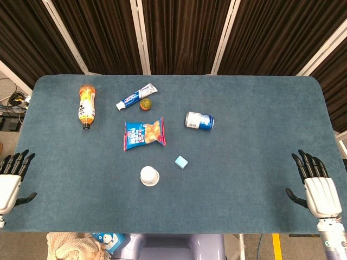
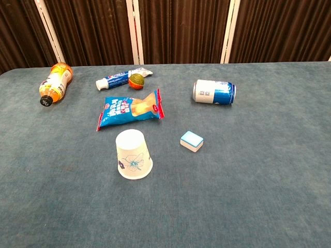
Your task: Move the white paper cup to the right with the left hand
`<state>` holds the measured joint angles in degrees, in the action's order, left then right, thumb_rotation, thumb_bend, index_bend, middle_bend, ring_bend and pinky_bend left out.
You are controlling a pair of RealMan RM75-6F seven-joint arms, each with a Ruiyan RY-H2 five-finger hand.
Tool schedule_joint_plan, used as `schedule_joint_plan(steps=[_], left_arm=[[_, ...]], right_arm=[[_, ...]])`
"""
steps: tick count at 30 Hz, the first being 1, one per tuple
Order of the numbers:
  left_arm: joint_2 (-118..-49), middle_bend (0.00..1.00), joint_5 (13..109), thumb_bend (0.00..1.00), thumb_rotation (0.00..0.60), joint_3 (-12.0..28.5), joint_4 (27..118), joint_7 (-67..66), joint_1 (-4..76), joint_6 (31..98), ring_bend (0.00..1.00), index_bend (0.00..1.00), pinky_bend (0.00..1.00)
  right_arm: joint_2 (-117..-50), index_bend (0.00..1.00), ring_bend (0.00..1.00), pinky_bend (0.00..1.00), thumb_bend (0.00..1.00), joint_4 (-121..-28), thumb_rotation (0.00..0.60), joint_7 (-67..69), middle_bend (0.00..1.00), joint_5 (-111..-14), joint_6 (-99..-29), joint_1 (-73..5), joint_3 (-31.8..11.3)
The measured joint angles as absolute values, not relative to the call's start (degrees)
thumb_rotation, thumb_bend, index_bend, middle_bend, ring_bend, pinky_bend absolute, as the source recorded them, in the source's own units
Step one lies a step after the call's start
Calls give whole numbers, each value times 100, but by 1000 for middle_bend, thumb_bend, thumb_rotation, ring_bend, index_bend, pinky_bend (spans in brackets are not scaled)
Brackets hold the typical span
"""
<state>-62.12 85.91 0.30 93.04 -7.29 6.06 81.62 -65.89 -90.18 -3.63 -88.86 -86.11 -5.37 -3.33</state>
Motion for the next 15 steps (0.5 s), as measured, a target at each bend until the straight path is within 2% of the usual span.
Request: schedule_joint_plan(steps=[15], left_arm=[[-6229, 0, 8644, 0, 600, 34, 9275, -667, 607, 8206, 0, 0, 0]], right_arm=[[-6589, 0, 0, 90, 238, -9038, 600, -374, 0, -8888, -8571, -542, -312]])
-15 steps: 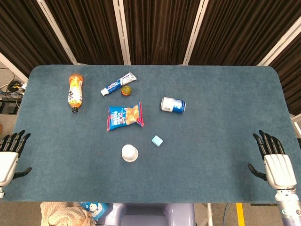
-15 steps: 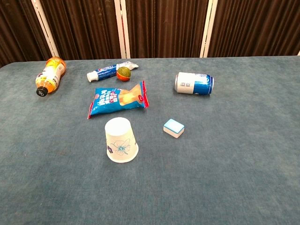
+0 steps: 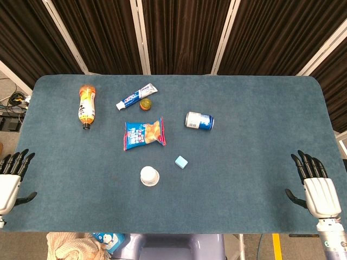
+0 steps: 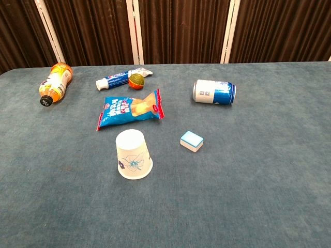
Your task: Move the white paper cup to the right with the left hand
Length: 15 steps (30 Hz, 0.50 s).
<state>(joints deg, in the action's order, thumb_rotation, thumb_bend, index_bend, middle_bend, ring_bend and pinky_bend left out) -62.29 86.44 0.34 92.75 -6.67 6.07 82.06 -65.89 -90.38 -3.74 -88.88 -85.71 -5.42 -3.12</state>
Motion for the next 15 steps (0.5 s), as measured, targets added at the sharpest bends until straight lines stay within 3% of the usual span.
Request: schedule_joint_plan(steps=[10, 15], left_arm=[[-6158, 0, 8781, 0, 600, 3, 9349, -746, 678, 8142, 0, 0, 14], [-6069, 18, 9053, 22, 600, -2, 9532, -937, 938, 7899, 29, 0, 178]], right_arm=[[-6585, 0, 0, 89, 238, -9068, 600, -401, 0, -8854, -8526, -534, -286], [-6556, 0, 0, 90, 238, -9089, 600, -332, 0, -8829, -8547, -499, -277]])
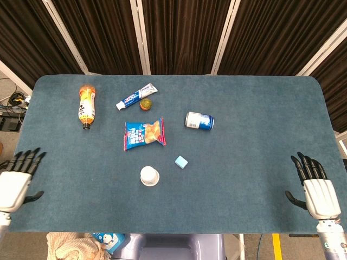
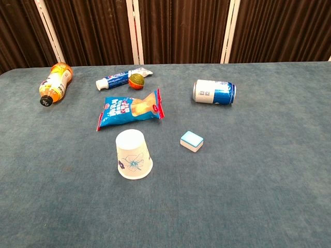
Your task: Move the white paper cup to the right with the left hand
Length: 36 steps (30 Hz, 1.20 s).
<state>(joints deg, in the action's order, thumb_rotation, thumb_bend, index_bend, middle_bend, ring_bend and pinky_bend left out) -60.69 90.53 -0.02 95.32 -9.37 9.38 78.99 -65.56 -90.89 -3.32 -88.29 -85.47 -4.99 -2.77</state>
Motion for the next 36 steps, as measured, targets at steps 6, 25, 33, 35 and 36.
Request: schedule_joint_plan(steps=[6, 25, 33, 35, 36], left_arm=[[-5961, 134, 9258, 66, 600, 173, 10062, -1139, 1682, 7061, 85, 31, 223], [-6722, 213, 7657, 86, 600, 1033, 10903, -2773, 3853, 4662, 146, 97, 274], [-7243, 229, 6529, 104, 600, 945, 11011, -3835, 4430, 4600, 148, 122, 274], [-7366, 224, 6335, 104, 600, 896, 11003, -3997, 4546, 4648, 148, 119, 274], [-7411, 221, 6260, 103, 600, 875, 10997, -4044, 4587, 4665, 148, 117, 274]], right_arm=[[-6552, 0, 0, 89, 238, -9101, 600, -331, 0, -8817, -8512, -508, -275], [-6477, 0, 0, 90, 238, -9077, 600, -94, 0, -8803, -8517, -470, -264], [-6465, 0, 0, 90, 238, -9088, 600, -28, 0, -8807, -8500, -480, -269], [-6462, 0, 0, 90, 238, -9091, 600, -15, 0, -8804, -8485, -486, -270], [-6460, 0, 0, 90, 238, -9095, 600, -10, 0, -8804, -8483, -487, -270]])
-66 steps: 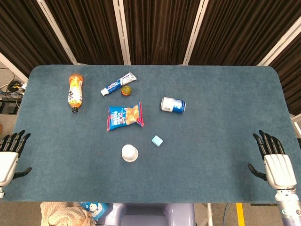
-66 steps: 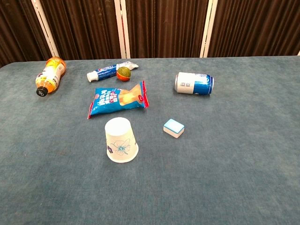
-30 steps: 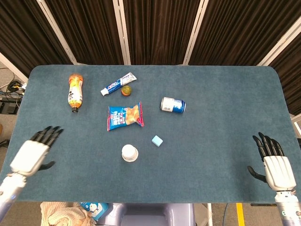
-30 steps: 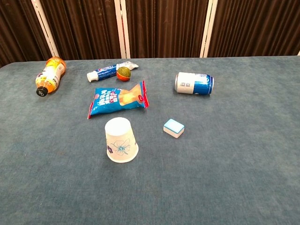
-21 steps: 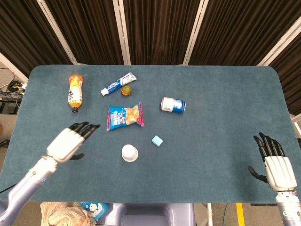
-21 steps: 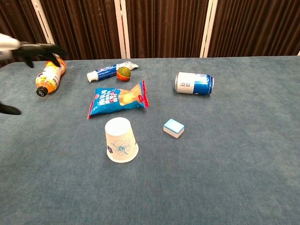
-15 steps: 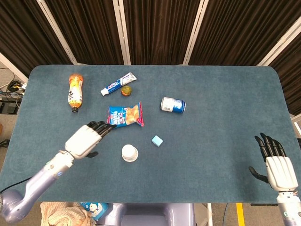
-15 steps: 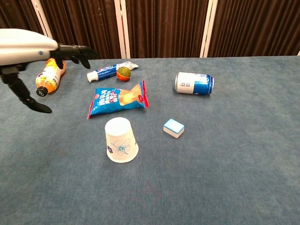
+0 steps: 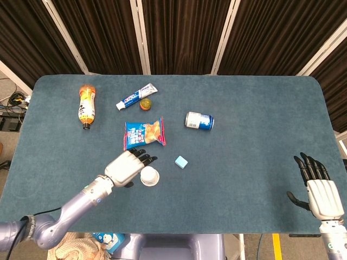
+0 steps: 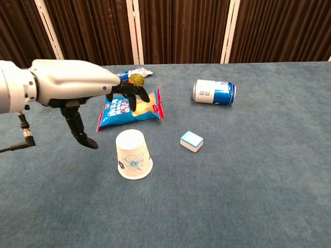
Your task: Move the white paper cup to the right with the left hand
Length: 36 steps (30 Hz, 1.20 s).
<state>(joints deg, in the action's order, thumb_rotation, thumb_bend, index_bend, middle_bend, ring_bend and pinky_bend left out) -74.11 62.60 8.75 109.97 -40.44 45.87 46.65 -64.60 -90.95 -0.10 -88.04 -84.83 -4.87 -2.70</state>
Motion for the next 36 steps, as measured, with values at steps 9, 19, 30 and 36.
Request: schedule_joint_plan(steps=[9, 19, 30, 36], left_arm=[[-7829, 217, 5764, 104, 600, 671, 10826, -4391, 4931, 4847, 148, 117, 274], [-8232, 233, 5229, 112, 600, 431, 10551, -4695, 5260, 5049, 148, 144, 274], [-8474, 480, 5201, 245, 600, 292, 10406, -4672, 5386, 5293, 357, 383, 457], [-8418, 500, 5375, 260, 600, 267, 10422, -4537, 5379, 5387, 374, 409, 470]], right_arm=[[-6445, 0, 0, 90, 238, -9129, 600, 50, 0, -8789, -8442, -502, -273], [-6425, 0, 0, 90, 238, -9146, 600, 122, 0, -8784, -8420, -512, -274], [-6411, 0, 0, 89, 238, -9152, 600, 155, 0, -8772, -8414, -507, -272], [-6408, 0, 0, 90, 238, -9155, 600, 153, 0, -8761, -8417, -501, -274]])
